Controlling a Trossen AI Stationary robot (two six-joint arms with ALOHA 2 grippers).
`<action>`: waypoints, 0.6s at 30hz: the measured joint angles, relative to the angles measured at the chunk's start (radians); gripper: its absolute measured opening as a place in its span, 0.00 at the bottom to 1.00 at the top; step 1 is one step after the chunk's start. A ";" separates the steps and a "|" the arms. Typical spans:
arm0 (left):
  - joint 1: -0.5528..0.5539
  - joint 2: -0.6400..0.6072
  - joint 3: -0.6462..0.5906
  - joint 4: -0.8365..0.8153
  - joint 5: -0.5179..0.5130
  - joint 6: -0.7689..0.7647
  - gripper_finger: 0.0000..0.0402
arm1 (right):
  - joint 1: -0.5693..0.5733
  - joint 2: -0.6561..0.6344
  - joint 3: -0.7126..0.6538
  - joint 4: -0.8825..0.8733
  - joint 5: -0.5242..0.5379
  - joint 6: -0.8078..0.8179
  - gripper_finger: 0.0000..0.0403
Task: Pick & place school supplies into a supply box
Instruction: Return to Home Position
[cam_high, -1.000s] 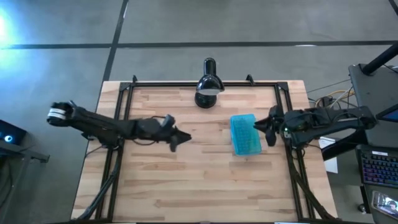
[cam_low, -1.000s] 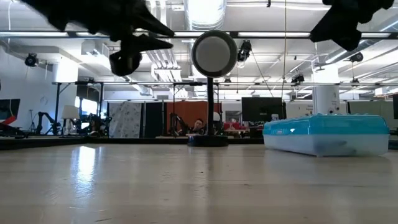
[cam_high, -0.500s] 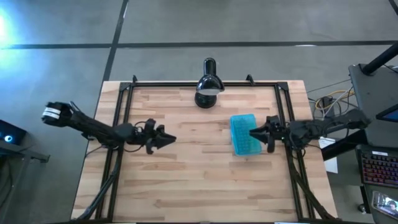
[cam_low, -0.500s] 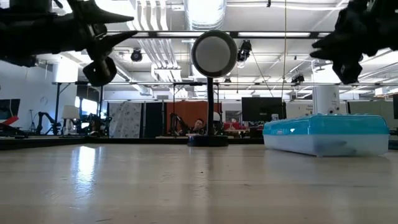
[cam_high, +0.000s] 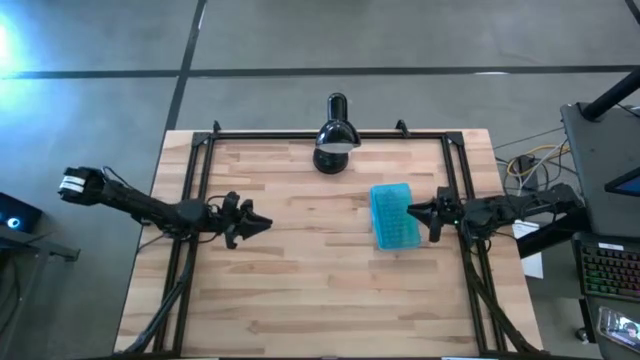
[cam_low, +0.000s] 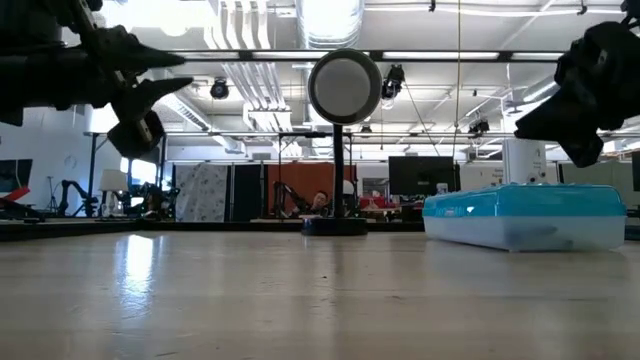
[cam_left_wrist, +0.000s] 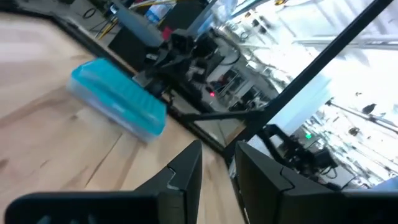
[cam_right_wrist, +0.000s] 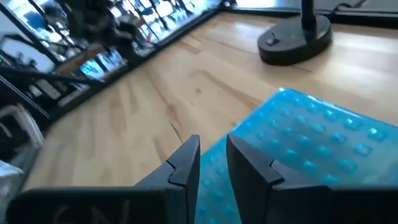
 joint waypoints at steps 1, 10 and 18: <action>0.000 -0.002 0.002 -0.022 -0.001 -0.001 0.20 | 0.000 -0.003 -0.002 0.014 -0.001 0.006 0.18; 0.000 0.006 0.000 -0.114 -0.004 -0.002 0.20 | 0.000 0.000 -0.005 0.016 -0.001 0.025 0.20; 0.000 -0.141 -0.002 -0.291 -0.004 -0.003 0.20 | -0.017 -0.035 -0.019 0.051 -0.005 0.022 0.18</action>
